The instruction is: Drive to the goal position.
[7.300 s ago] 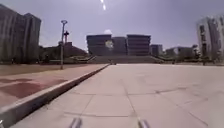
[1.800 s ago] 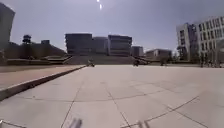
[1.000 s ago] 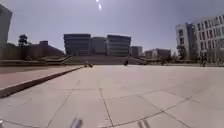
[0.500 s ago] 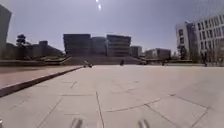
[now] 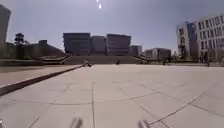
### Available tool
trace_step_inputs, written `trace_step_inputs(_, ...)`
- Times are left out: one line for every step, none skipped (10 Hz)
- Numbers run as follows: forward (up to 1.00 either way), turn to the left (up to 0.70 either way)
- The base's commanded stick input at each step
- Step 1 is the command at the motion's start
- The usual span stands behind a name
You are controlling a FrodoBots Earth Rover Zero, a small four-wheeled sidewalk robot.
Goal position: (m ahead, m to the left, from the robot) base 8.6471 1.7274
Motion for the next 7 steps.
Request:
trace_step_inputs(1.00, 0.00)
trace_step_inputs(1.00, 0.00)
trace_step_inputs(1.00, 0.00)
trace_step_inputs(1.00, 0.00)
trace_step_inputs(1.00, 0.00)
trace_step_inputs(1.00, 0.00)
trace_step_inputs(1.00, 0.00)
